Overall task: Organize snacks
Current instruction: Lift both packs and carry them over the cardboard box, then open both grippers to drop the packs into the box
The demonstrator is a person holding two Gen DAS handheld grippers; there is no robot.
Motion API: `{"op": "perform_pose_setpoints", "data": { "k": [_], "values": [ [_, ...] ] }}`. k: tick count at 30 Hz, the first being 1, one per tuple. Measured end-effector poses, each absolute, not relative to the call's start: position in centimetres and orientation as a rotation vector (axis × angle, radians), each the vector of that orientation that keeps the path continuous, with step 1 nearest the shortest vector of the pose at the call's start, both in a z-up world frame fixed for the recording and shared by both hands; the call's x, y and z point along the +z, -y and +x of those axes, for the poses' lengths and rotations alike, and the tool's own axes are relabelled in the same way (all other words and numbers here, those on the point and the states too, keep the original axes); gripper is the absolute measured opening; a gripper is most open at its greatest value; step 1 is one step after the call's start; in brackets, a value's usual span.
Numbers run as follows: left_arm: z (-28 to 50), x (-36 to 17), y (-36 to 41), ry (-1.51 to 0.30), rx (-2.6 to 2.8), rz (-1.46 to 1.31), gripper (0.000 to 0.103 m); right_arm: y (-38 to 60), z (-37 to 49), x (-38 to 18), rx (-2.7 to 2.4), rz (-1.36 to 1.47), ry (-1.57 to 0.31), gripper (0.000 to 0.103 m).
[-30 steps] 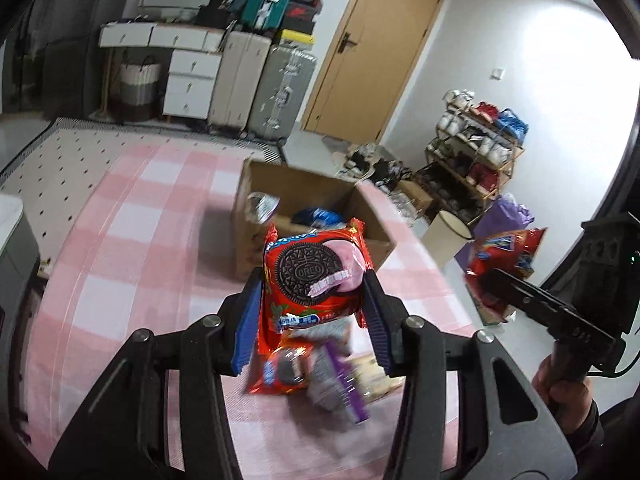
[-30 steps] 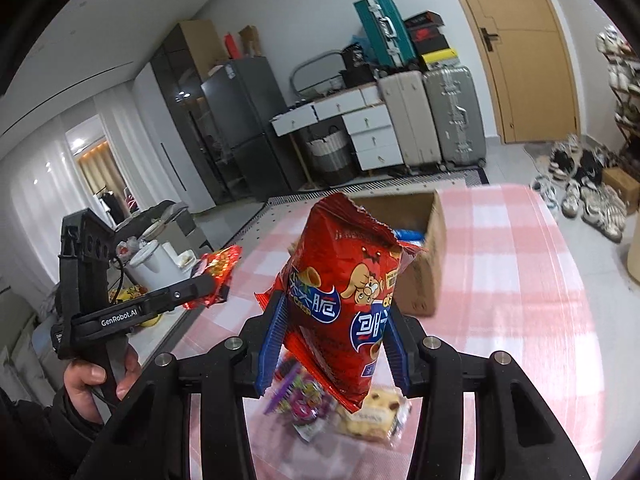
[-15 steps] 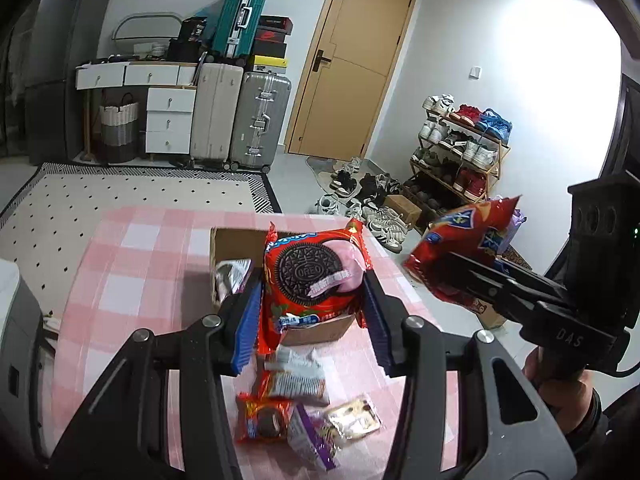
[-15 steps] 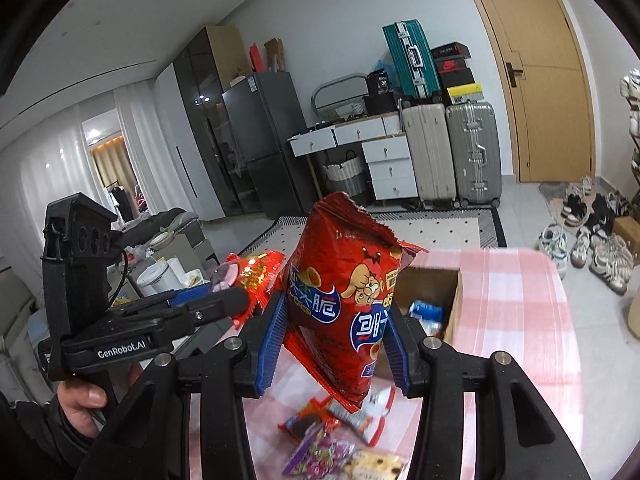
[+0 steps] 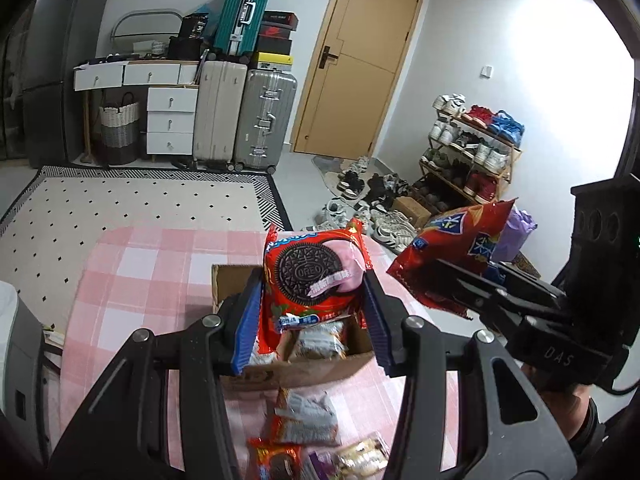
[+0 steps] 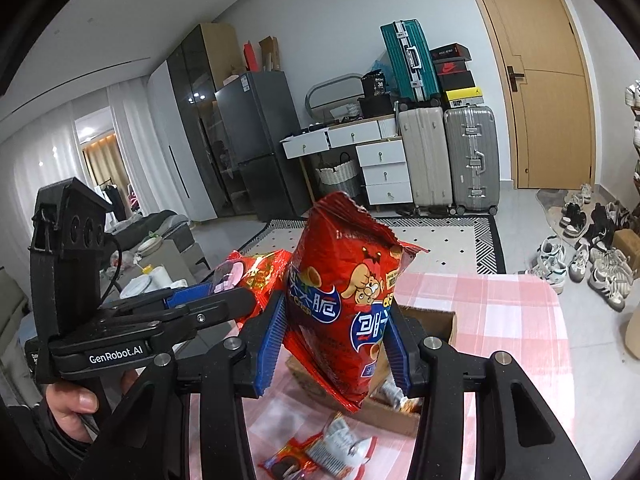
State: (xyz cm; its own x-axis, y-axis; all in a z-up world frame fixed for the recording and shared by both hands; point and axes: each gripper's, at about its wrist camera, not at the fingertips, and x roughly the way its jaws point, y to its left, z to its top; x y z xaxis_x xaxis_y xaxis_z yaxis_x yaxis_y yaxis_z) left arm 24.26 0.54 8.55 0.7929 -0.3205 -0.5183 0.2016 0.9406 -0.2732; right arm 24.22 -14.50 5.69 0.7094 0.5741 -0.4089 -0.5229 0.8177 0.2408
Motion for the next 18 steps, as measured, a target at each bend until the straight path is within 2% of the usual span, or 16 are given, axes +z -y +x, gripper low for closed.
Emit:
{"op": "perform_pose_setpoints", "data": {
  "k": [6, 18],
  "values": [
    [29.7, 6.7, -0.5, -0.626, -0.274, -0.202, 0.044, 13.6, 29.1, 4.5, 0.589, 0.112, -0.523, 0.046],
    [38.5, -0.6, -1.8, -0.729, -0.242, -0.198, 0.044, 11.6, 37.6, -1.0, 0.540, 0.075, -0.616, 0.046]
  ]
}}
